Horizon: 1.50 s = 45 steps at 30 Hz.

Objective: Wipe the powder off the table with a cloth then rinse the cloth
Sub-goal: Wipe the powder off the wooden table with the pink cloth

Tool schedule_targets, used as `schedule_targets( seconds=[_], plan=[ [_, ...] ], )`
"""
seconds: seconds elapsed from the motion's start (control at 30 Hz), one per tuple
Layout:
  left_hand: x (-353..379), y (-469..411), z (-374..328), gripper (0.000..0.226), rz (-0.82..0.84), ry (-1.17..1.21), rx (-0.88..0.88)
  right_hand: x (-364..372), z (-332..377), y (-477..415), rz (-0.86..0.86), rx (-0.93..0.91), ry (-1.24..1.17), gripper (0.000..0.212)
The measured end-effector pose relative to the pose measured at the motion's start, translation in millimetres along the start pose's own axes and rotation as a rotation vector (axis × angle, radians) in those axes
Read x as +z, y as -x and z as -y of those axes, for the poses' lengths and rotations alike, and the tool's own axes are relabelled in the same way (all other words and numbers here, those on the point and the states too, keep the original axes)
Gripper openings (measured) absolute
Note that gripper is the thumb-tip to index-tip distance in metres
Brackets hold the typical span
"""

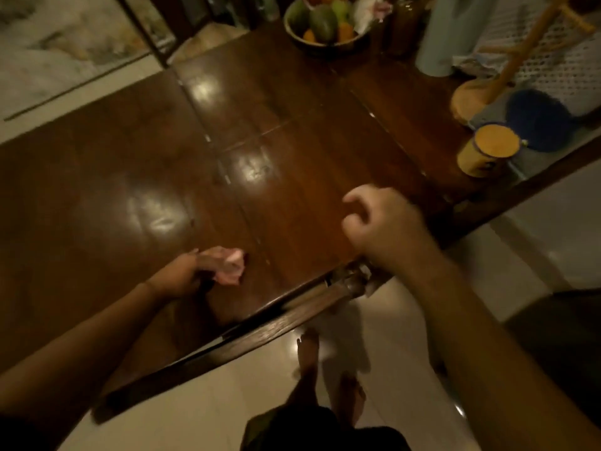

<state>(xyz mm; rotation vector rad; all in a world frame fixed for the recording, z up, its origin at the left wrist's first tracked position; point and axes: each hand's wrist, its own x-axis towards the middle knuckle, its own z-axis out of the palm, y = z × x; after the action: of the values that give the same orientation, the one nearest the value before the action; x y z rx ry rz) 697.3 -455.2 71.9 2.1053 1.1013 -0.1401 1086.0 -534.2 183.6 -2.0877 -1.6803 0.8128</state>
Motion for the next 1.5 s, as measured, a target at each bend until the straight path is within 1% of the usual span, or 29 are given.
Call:
schedule_targets(
  seconds=[0.07, 0.13, 0.17, 0.23, 0.3, 0.33, 0.37, 0.4, 0.43, 0.47, 0.5, 0.53, 0.6, 0.67, 0.77, 0.8, 0.83, 0.87, 0.93, 1.0, 1.03, 1.07, 1.13, 1.2, 1.27, 1.37, 1.4, 1.43, 1.5],
  plan=[
    [-5.1, 21.0, 17.6, 0.047, -0.233, 0.06, -0.289, 37.6, 37.1, 25.8, 0.135, -0.275, -0.019, 0.038],
    [-2.1, 40.0, 17.5, 0.053, -0.331, -0.04, -0.375, 74.2, 55.1, 46.4, 0.326, -0.395, 0.072, 0.033],
    [4.7, 50.0, 16.6, 0.046, -0.336, 0.014, -0.36, 89.5, 58.6, 55.6, 0.348, -0.465, 0.174, 0.03],
    [25.0, 76.2, 21.2, 0.021, -0.233, 0.32, -0.367, 105.0, 61.7, 68.1, 0.263, -0.56, 0.358, 0.031],
    [39.0, 110.6, 25.4, 0.027, -0.356, 0.697, -0.554, 110.5, 62.2, 69.1, 0.23, -0.562, 0.411, 0.034],
    [45.3, 127.8, 30.2, 0.032, -0.427, 0.94, -0.657, 110.9, 63.3, 66.0, 0.264, -0.549, 0.413, 0.036],
    [47.0, 145.4, 30.4, 0.033, -0.496, 1.031, -0.753, 112.0, 65.3, 61.8, 0.343, -0.526, 0.417, 0.037],
    [48.5, 161.1, 29.5, 0.032, -0.591, 1.067, -0.802, 113.9, 69.3, 58.5, 0.435, -0.509, 0.414, 0.039],
    [53.7, 175.9, 28.8, 0.031, -0.652, 1.02, -0.827, 117.1, 75.8, 57.6, 0.511, -0.52, 0.404, 0.039],
    [62.0, 188.9, 26.2, 0.035, -0.689, 0.859, -0.864, 120.8, 85.1, 59.3, 0.566, -0.556, 0.404, 0.04],
    [72.7, 197.1, 22.2, 0.047, -0.724, 0.585, -0.91, 126.2, 96.0, 63.8, 0.609, -0.605, 0.419, 0.041],
    [87.9, 203.5, 24.5, 0.062, -0.77, 0.367, -0.913, 134.3, 107.2, 70.2, 0.636, -0.658, 0.422, 0.042],
    [127.6, 212.3, 33.9, 0.082, -0.823, 0.155, -0.804, 151.4, 130.9, 85.5, 0.62, -0.749, 0.427, 0.046],
    [151.5, 219.3, 45.8, 0.088, -0.71, 0.008, -0.642, 170.6, 149.8, 96.6, 0.565, -0.78, 0.446, 0.05],
    [139.0, 248.8, 81.1, 0.088, -0.484, -0.149, -0.438, 196.3, 174.7, 107.6, 0.514, -0.748, 0.382, 0.044],
    [131.2, 260.5, 99.2, 0.087, -0.458, -0.165, -0.412, 205.9, 182.4, 110.7, 0.429, -0.81, 0.338, 0.038],
    [119.4, 272.4, 113.2, 0.083, -0.497, -0.122, -0.468, 213.5, 191.1, 113.5, 0.348, -0.85, 0.309, 0.031],
    [108.2, 281.7, 125.8, 0.079, -0.588, -0.015, -0.576, 219.2, 200.3, 115.4, 0.311, -0.872, 0.301, 0.026],
    [93.7, 286.1, 141.2, 0.076, -0.772, 0.139, -0.84, 231.6, 214.2, 114.4, 0.374, -0.816, 0.374, 0.022],
    [90.7, 273.5, 138.2, 0.08, -0.8, 0.121, -0.961, 234.4, 222.5, 110.4, 0.457, -0.587, 0.341, 0.031],
    [93.8, 265.5, 131.7, 0.082, -0.778, 0.079, -0.956, 234.8, 224.2, 107.9, 0.469, -0.497, 0.268, 0.032],
    [100.0, 257.1, 123.9, 0.084, -0.755, 0.044, -0.898, 235.4, 227.4, 107.0, 0.455, -0.439, 0.208, 0.029],
    [116.1, 240.3, 95.5, 0.078, -0.673, -0.032, -0.647, 241.4, 237.6, 111.7, 0.461, -0.463, 0.229, 0.022],
    [131.0, 232.4, 70.6, 0.066, -0.508, -0.107, -0.388, 253.3, 251.1, 118.5, 0.577, -0.55, 0.31, 0.017],
    [132.3, 242.6, 75.9, 0.055, -0.358, -0.147, -0.214, 259.6, 267.9, 123.1, 0.699, -0.575, 0.429, 0.015],
    [120.5, 277.9, 116.6, 0.054, -0.36, -0.203, 0.001, 261.7, 277.5, 120.1, 0.774, -0.475, 0.489, 0.014],
    [114.8, 290.8, 129.0, 0.051, -0.392, -0.203, 0.03, 262.3, 277.8, 119.7, 0.774, -0.463, 0.512, 0.014],
    [109.9, 301.7, 141.9, 0.048, -0.426, -0.161, 0.0, 263.1, 277.7, 119.2, 0.767, -0.458, 0.536, 0.016],
    [92.3, 320.1, 162.4, 0.04, -0.574, 0.074, -0.174, 264.6, 277.9, 119.9, 0.743, -0.446, 0.577, 0.022]
  ],
)
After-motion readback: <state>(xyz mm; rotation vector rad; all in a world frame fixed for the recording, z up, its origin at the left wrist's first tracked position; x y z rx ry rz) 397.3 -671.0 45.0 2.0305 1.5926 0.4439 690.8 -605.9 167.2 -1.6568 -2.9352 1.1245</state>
